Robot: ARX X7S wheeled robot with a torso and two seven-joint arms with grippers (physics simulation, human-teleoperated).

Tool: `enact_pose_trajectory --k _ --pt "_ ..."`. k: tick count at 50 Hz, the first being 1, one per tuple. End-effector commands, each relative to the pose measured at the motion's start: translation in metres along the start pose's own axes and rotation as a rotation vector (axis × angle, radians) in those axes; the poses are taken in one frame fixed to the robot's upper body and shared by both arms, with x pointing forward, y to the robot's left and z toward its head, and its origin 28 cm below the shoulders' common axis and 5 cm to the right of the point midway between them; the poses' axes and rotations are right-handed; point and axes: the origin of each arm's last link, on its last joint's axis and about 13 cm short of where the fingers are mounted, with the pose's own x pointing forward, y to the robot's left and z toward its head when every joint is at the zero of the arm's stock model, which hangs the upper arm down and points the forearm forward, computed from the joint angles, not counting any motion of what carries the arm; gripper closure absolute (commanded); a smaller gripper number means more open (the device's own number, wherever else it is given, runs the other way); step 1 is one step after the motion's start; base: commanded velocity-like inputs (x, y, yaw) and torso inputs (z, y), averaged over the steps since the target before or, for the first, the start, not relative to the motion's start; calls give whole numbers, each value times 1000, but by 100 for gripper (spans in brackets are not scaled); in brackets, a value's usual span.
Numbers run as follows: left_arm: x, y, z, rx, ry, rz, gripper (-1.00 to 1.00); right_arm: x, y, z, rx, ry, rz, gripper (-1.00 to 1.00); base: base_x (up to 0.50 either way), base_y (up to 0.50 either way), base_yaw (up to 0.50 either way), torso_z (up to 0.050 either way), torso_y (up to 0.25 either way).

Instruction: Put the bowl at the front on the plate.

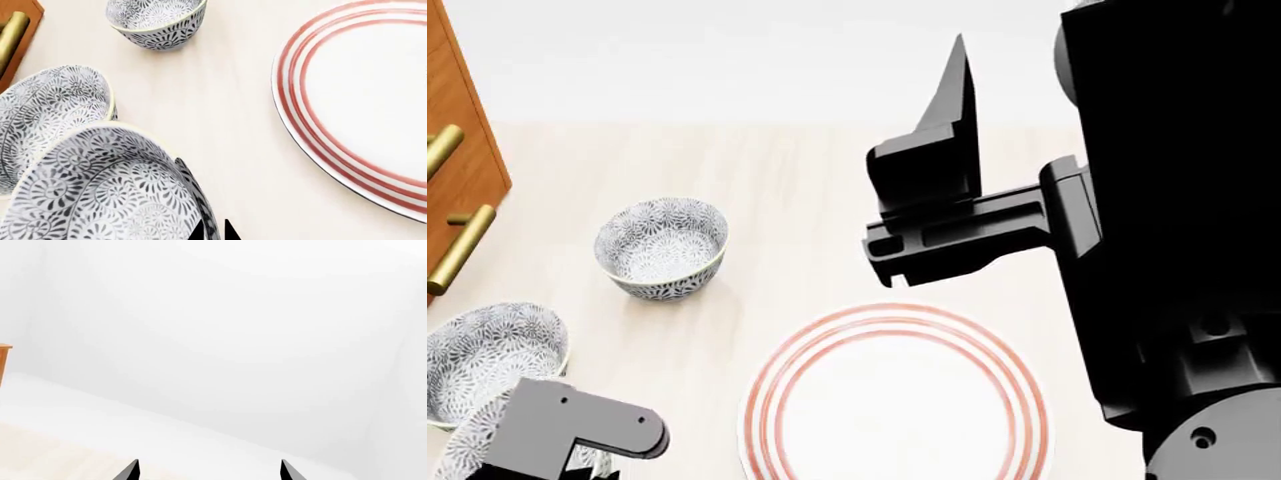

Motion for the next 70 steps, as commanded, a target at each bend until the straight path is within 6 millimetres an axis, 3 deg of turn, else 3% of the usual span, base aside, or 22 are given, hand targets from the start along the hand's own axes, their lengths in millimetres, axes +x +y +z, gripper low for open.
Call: enact_pose_trajectory --k 1,70 --pt "-1 5 10 11 -101 31 100 0 0 0 -4 -1 2 -100 0 0 0 0 0" --pt "-36 5 45 -16 -458 -22 100 -2 0 -3 -11 -8 5 -100 0 0 0 0 0"
